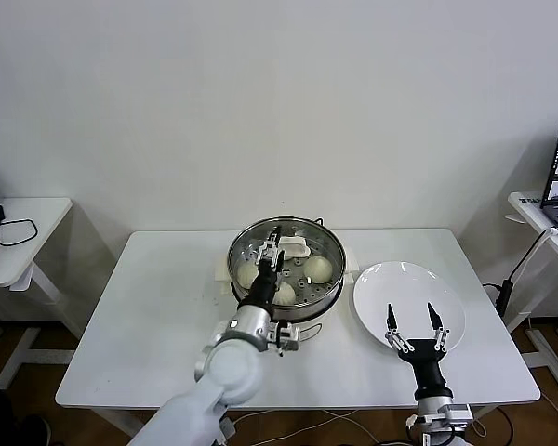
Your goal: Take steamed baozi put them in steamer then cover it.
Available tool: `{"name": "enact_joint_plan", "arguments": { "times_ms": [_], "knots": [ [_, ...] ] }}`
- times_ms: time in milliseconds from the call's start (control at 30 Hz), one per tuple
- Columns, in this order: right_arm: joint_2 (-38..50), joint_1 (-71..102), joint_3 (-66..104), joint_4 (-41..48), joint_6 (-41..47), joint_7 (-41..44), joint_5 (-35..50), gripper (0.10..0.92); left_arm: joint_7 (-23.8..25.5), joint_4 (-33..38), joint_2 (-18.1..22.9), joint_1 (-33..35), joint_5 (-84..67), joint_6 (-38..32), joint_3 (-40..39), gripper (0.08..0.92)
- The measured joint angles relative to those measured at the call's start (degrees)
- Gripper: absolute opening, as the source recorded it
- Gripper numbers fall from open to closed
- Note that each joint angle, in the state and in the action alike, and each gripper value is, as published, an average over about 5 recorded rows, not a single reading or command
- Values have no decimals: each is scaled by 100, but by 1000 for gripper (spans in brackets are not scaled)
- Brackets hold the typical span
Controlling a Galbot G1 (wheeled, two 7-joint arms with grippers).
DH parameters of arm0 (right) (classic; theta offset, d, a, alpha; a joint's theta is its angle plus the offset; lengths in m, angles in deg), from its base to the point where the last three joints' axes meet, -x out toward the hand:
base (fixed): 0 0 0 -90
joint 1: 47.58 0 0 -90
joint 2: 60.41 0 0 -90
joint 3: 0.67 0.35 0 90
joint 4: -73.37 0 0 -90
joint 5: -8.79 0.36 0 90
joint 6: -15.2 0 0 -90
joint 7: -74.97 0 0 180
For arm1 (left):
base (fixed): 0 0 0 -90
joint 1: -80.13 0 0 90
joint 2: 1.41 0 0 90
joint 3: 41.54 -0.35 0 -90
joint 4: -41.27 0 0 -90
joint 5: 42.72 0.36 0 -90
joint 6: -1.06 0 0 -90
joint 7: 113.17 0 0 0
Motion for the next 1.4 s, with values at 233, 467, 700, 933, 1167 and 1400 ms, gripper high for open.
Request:
{"name": "enact_joint_plan", "arguments": {
  "times_ms": [233, 467, 700, 933, 1167, 1400],
  "knots": [
    [31, 30, 30, -105, 42, -26, 25, 823, -60, 963, -288, 718, -454, -77, 347, 822],
    [37, 98, 82, -315, 224, -62, 142, 823, -558, 1790, -240, 1672, -1958, -474, 1162, 823],
    [29, 138, 143, -659, 504, -48, 270, 823, -918, 2043, 255, 2522, -3772, -1204, 2269, 823],
    [30, 151, 198, -961, 722, -54, 381, 823, -1069, 1931, 759, 3057, -5028, -1845, 3107, 823],
    [9, 172, 254, -1170, 884, -64, 423, 823, -1068, 1702, 1062, 3414, -5772, -2286, 3668, 823],
    [-64, 212, 287, -1351, 1039, -80, 409, 823, -988, 1503, 1201, 3635, -6235, -2559, 4038, 823]
  ]
}}
